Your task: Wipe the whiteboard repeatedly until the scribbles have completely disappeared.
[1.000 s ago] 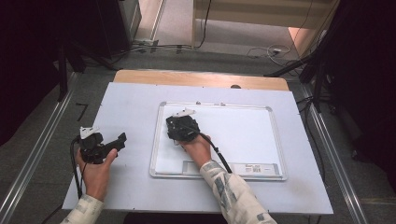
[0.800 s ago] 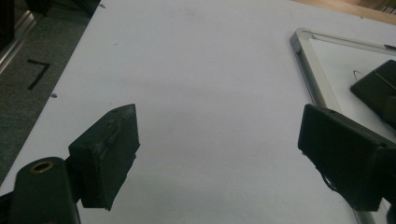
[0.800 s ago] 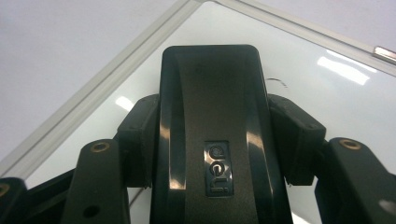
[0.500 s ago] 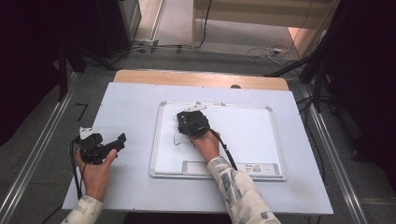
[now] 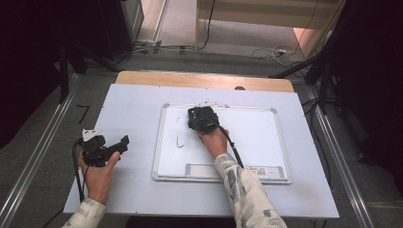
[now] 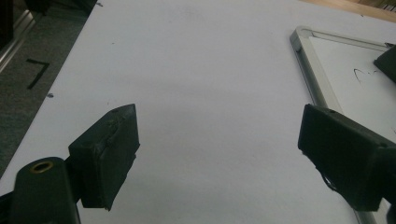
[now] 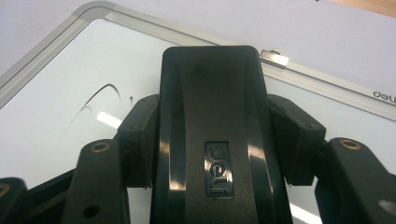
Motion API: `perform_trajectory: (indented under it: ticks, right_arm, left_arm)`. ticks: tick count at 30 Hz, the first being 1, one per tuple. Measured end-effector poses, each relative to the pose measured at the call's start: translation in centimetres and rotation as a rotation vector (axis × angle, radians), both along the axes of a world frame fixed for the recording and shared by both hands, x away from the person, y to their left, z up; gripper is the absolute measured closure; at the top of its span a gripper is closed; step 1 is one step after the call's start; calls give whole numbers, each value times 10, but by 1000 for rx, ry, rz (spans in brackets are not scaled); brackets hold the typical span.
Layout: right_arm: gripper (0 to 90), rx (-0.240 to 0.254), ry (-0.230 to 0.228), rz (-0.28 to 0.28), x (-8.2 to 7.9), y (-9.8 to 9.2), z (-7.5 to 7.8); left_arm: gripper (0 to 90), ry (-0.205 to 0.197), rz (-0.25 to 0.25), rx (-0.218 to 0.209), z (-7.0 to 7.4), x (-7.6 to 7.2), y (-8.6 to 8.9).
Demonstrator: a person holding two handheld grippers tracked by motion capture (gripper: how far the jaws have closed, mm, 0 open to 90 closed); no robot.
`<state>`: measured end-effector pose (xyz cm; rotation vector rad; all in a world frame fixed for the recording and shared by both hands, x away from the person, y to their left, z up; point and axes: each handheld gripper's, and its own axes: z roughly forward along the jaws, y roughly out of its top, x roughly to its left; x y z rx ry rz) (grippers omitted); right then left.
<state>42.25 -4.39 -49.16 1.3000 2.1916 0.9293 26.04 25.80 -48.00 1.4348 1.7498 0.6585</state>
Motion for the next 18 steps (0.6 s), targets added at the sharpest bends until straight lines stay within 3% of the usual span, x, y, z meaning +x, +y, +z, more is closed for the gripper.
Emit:
perform_trajectory:
  ticks: [18]
  right_arm:
    - [376,-13,-11,8,18,27,0]
  left_arm:
    - [128,-2,2,-8,0,0,1]
